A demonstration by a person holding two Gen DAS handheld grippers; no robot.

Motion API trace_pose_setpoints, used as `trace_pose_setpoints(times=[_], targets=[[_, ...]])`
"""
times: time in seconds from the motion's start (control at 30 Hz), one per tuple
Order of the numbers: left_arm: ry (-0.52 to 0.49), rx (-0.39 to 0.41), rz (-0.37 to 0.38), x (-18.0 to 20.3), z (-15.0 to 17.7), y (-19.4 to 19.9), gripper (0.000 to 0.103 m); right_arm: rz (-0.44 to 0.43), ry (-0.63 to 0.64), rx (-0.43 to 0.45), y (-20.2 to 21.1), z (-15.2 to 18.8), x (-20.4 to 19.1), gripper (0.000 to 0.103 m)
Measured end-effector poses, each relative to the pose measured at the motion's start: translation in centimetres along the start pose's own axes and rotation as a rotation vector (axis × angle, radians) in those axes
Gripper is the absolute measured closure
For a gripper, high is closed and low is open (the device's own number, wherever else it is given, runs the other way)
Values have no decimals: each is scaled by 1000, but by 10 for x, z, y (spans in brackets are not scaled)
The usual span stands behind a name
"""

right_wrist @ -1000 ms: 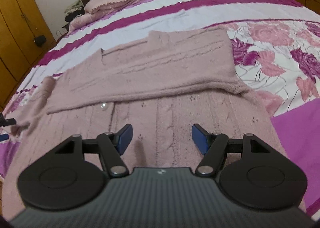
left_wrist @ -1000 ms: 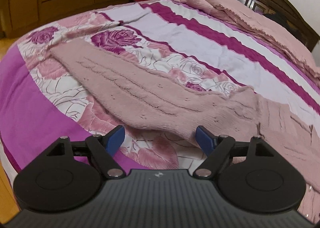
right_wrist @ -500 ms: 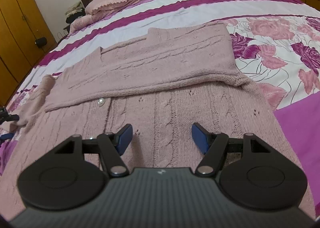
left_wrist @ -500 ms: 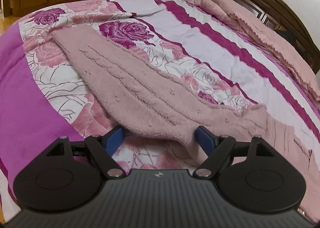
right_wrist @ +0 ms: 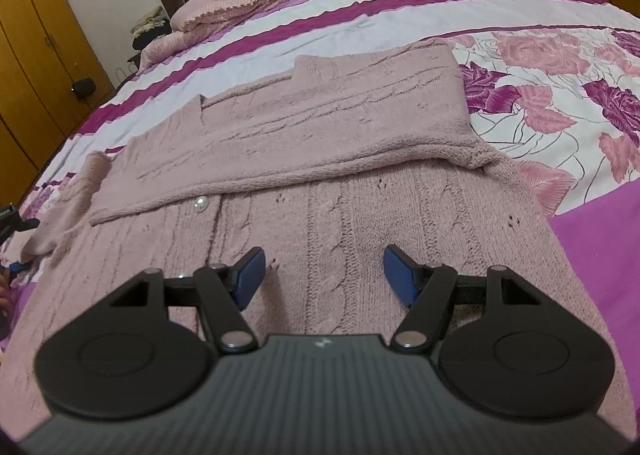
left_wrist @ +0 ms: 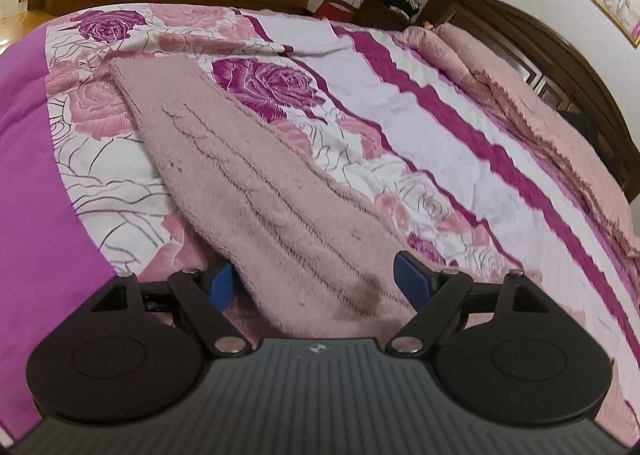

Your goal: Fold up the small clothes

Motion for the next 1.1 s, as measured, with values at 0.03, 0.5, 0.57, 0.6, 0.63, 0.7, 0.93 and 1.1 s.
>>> trace_pose_setpoints(times=[0.03,0.5,0.57,0.6,0.63,0.7,0.93,1.1], targets=[[6,6,2,0,-1,-1,18,1,1,0,0,0,0,36],[-51,142,246,31,-25,35,82,-14,-20,13,2,1,2,36],[-44,159,298,42,-30,47,82,-16,-24,16,2,0,2,36],[-44,170,321,49,-32,53,82,-17,-26,18,3,0,2,36],[-47,182,346,57,-33,61,82,-19,-29,20,3,0,3,36],[-56,198,394,72,-34,73,82,-22,-34,24,4,1,3,36],[-145,210,563,141,-16,116,82,-30,-48,32,5,1,6,36],[-209,182,639,188,10,130,82,-40,-64,40,7,1,8,36]])
Point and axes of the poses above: each gripper's, at about its wrist camera, not at the fingertips, and y roughly against the way its jaws point, x to its right, z to its underside, the point moved 2 cm from there along -y, roughly the way its jaws point, and after that the axes turned 8 degrees about x, right-handed, at the moved point
